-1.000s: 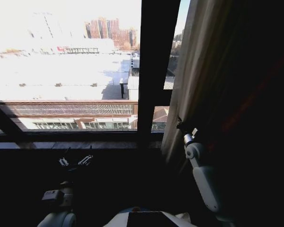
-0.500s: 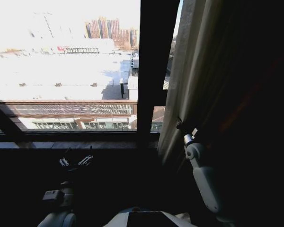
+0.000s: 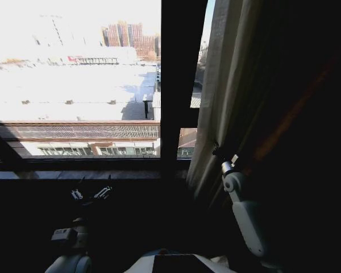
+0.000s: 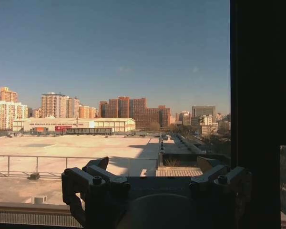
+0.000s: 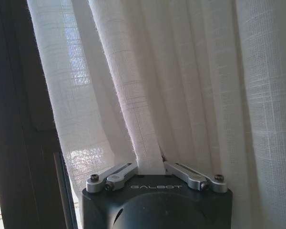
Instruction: Open the curtains by pulling them apart, changing their state from closed to fully open.
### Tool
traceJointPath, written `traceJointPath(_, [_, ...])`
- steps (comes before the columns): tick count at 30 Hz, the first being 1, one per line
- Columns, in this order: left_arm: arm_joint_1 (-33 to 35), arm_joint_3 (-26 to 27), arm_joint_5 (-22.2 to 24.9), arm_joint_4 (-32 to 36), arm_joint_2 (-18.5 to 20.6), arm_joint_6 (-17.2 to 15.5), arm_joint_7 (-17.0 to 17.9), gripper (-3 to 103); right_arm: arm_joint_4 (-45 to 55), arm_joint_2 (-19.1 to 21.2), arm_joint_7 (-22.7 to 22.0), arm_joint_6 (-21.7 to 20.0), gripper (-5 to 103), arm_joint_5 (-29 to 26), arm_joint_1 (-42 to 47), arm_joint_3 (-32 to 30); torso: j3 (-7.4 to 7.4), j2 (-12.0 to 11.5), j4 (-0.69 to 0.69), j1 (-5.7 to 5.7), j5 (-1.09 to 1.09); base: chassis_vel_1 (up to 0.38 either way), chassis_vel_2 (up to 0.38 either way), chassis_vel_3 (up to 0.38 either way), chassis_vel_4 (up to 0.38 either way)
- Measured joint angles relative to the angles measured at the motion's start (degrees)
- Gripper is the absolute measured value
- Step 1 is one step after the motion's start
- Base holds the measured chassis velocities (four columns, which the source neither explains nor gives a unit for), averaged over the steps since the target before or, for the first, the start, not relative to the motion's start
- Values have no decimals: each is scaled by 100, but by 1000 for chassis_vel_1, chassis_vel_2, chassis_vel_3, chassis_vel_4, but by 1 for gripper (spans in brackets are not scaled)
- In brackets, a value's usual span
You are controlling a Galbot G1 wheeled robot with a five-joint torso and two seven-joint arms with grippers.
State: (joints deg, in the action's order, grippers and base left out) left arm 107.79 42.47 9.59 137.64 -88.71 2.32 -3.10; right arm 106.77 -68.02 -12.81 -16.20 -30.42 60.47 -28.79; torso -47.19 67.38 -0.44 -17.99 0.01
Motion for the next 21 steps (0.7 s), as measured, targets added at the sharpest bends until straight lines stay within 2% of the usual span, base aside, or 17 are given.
traceJointPath(21, [8, 13, -1, -48, -5, 32, -3, 100, -6, -16, 11, -2, 0, 12, 25, -2, 0, 0, 1, 0, 0, -62, -59, 59, 64])
